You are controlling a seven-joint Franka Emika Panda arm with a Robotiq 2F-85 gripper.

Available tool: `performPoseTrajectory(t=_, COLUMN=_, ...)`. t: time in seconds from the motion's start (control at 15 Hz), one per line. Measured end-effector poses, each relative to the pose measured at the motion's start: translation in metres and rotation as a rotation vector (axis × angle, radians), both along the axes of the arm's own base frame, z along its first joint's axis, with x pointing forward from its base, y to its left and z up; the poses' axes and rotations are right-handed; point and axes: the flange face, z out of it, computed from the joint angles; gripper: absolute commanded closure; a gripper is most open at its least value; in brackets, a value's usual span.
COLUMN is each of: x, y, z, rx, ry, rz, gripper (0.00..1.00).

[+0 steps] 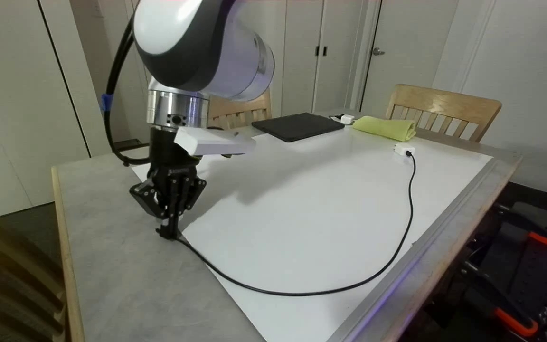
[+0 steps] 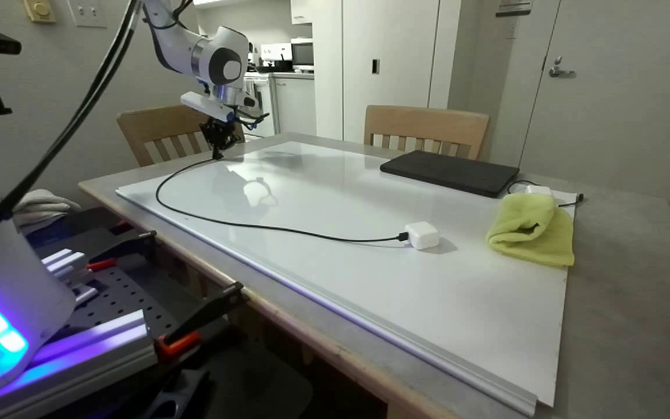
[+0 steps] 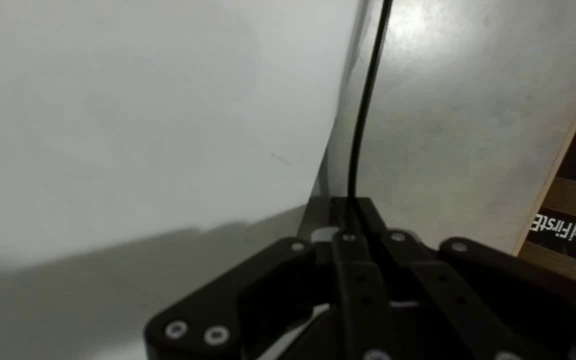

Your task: Unwind the phone charger

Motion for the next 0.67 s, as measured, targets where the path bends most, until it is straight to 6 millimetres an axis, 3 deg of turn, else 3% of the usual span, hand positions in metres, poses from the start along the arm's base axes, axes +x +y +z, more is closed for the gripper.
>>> performPoseTrajectory(t=0.2, x=0.006, y=0.004, z=-0.001, rx=0.002, ry=0.011, rz=0.004, gripper=0.57)
performPoseTrajectory(t=0.67, x=0.02, y=0.003, z=0.01, rx=0.013, ry=-0.012, rz=-0.009, gripper=0.07)
